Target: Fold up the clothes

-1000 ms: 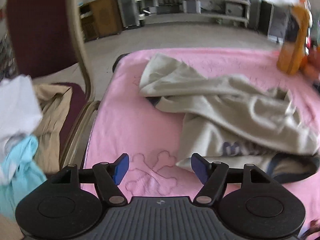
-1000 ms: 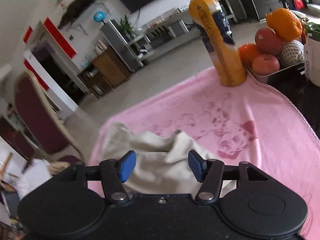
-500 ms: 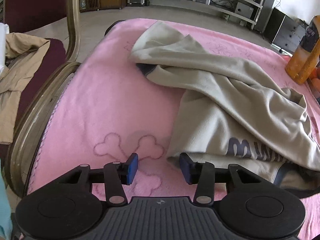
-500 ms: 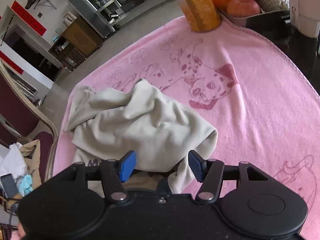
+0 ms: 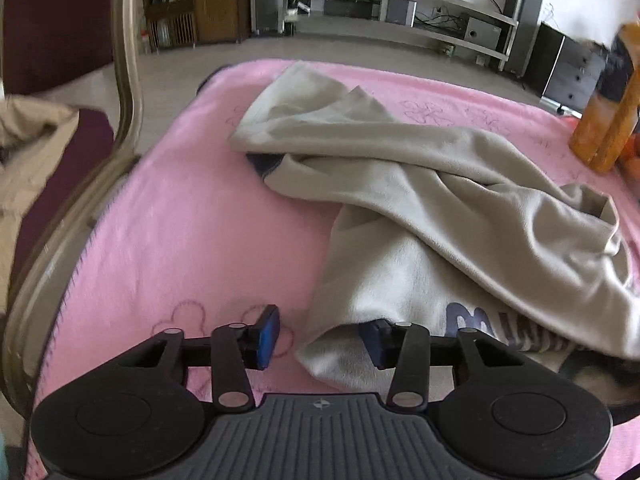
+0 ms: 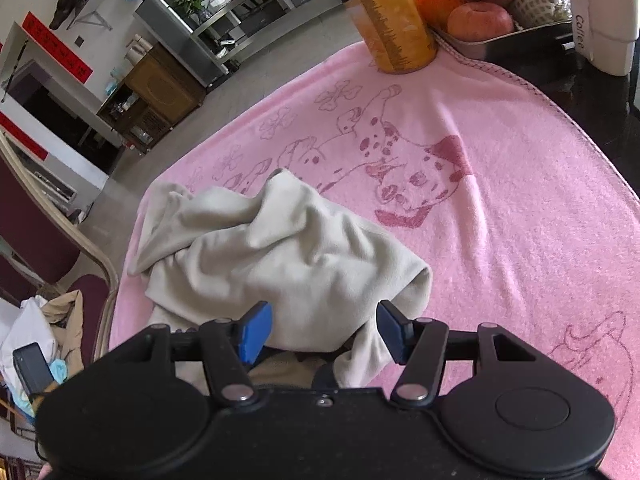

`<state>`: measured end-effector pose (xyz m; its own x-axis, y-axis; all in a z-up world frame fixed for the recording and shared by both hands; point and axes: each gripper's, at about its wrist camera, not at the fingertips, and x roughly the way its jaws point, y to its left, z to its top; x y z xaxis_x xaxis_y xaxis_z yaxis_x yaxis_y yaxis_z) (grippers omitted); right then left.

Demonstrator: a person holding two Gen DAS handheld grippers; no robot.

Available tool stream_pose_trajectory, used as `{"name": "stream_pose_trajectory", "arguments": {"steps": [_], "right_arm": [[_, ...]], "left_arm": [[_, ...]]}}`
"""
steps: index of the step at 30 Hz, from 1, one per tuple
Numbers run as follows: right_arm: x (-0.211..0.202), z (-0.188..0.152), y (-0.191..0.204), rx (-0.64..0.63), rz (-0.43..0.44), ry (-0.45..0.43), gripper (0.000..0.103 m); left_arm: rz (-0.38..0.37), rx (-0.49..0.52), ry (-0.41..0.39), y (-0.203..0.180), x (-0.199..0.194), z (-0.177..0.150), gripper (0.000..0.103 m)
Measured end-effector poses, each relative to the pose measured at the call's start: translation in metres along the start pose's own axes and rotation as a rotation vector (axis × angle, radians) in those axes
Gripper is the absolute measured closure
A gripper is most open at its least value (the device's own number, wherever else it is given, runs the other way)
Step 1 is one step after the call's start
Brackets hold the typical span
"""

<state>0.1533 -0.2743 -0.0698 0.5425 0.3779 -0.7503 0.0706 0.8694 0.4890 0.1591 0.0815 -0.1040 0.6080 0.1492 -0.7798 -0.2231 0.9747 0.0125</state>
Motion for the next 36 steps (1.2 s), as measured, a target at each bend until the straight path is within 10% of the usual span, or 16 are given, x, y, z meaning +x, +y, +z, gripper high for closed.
{"name": "stream_pose_trajectory", "arguments": {"steps": [2, 10, 24, 30, 32, 33, 36], "right_arm": [[-0.001, -0.001, -0.001, -0.006, -0.025, -0.008, 0.047], [-0.002, -0.017, 0.004, -0.104, -0.135, 0.014, 0.047], [0.024, -0.032, 0.015, -0.383, -0.38, 0.038, 0.05], [0.02, -0.04, 0.046, -0.595, -0.219, -0.082, 0.05], [0.018, -0.034, 0.048, -0.563, -0.163, -0.118, 0.067], [0.019, -0.028, 0.045, -0.515, -0.161, -0.122, 0.094], [0.011, -0.006, 0.023, -0.319, -0.152, -0.163, 0.097]], "left_arm": [[0.048, 0.048, -0.025, -0.008, -0.001, -0.001, 0.1], [0.04, -0.057, -0.205, 0.005, -0.065, 0.003, 0.1], [0.071, -0.139, -0.092, 0.03, -0.064, -0.01, 0.1], [0.076, -0.122, -0.091, 0.031, -0.065, -0.013, 0.1], [0.079, -0.116, -0.09, 0.031, -0.064, -0.013, 0.1], [0.078, -0.12, -0.087, 0.031, -0.064, -0.012, 0.099], [0.076, -0.13, -0.081, 0.033, -0.064, -0.012, 0.099]]}}
